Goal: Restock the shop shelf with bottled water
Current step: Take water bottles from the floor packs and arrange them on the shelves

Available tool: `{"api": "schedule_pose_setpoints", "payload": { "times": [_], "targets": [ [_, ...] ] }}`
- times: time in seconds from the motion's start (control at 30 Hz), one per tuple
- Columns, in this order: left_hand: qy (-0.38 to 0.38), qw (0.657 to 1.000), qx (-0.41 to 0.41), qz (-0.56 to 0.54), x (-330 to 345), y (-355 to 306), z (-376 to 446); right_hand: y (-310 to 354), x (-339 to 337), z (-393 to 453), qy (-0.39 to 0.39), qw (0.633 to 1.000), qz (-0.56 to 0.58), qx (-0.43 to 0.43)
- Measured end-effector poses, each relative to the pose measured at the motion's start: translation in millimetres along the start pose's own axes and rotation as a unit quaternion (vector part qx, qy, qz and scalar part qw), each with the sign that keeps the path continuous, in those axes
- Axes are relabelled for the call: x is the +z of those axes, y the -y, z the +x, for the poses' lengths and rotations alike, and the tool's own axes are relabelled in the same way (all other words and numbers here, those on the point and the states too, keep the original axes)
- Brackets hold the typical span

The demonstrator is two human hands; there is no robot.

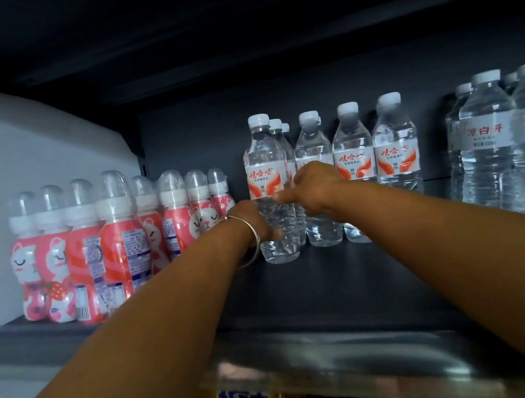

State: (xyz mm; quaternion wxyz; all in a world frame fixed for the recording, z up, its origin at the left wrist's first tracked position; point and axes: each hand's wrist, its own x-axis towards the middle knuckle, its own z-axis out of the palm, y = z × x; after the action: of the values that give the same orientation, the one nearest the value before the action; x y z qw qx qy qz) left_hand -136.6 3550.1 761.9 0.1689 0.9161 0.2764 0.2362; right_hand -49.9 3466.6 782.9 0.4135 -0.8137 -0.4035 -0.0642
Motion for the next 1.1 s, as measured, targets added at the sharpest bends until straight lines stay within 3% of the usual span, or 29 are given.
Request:
{"api": "schedule_pose_setpoints", "payload": {
  "times": [0.23, 0.37, 0.63, 0.87, 1.1],
  "targets": [
    [-0.041, 0.998, -0.014, 0.044, -4, -33, -48, -20, -30, -59, 0.030, 0.964, -0.240, -0.107],
    [-0.074, 0.997, 0.017, 0.034, 0, -61, -93, -28, -53, -115, -0.012, 0.930, -0.331, -0.157],
    [-0.137, 0.988, 0.063, 0.028, 48, -97, -227, -73, -78, -267, -0.071, 0.899, -0.372, -0.221],
    [-0.070, 0.996, 0.040, 0.039, 177, -83, -335, -185, -30, -388, 0.025, 0.908, -0.369, -0.198],
    [0.044, 0.999, -0.007, -0.026, 386, -13, -426, -350, 91, -497, 0.114, 0.931, -0.291, -0.190]
  ]
}}
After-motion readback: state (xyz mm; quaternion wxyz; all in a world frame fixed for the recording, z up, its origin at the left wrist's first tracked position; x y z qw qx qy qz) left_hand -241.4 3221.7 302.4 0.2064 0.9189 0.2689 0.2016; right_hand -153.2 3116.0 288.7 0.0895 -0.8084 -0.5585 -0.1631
